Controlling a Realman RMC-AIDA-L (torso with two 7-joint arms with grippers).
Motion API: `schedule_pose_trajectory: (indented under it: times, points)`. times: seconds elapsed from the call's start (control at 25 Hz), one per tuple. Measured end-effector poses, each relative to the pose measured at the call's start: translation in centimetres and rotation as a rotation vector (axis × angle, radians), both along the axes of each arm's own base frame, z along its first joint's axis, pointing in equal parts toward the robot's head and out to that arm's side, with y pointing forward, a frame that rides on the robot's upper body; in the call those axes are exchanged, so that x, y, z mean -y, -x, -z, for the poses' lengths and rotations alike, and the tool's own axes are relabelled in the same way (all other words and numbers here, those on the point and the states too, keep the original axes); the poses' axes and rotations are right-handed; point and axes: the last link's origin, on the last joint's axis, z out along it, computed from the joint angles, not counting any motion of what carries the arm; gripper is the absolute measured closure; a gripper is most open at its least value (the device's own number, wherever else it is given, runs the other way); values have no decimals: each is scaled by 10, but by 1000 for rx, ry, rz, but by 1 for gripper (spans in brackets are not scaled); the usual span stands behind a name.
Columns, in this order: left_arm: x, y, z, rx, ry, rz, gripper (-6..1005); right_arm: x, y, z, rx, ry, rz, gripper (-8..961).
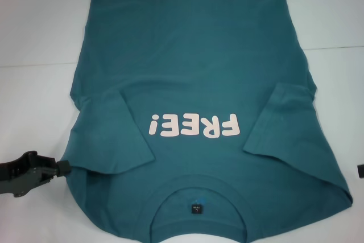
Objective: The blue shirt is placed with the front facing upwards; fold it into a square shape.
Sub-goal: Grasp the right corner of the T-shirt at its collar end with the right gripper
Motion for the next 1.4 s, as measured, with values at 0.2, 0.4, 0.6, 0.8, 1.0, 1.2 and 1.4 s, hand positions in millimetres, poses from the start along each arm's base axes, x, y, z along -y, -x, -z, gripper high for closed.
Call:
schedule_pose_trajectory:
  times: [0.2, 0.4, 0.6, 0.8, 1.0, 1.2, 1.4]
  points:
    - [-1, 1, 0, -4, -5, -4, 990, 3, -5, 0, 37, 28, 14, 8]
    - [-1, 1, 0, -5, -5, -6, 990, 5, -7, 0, 56, 43, 15, 9]
    - [-1, 1, 0, -7, -6, -7, 990, 5, -7, 2, 54, 42, 16, 9]
    - [-1, 1, 0, -8, -6, -8, 989, 2, -4, 12, 40, 44, 9, 9]
    - [0, 3, 0, -10, -8, -15, 989, -1, -1, 19, 34, 49, 1, 9]
    - [1, 5, 0, -13, -12, -21, 989, -2, 0, 25, 45, 64, 6, 8]
    - [1, 5, 0, -13, -14, -23, 989, -6, 1, 32, 69, 79, 4, 8]
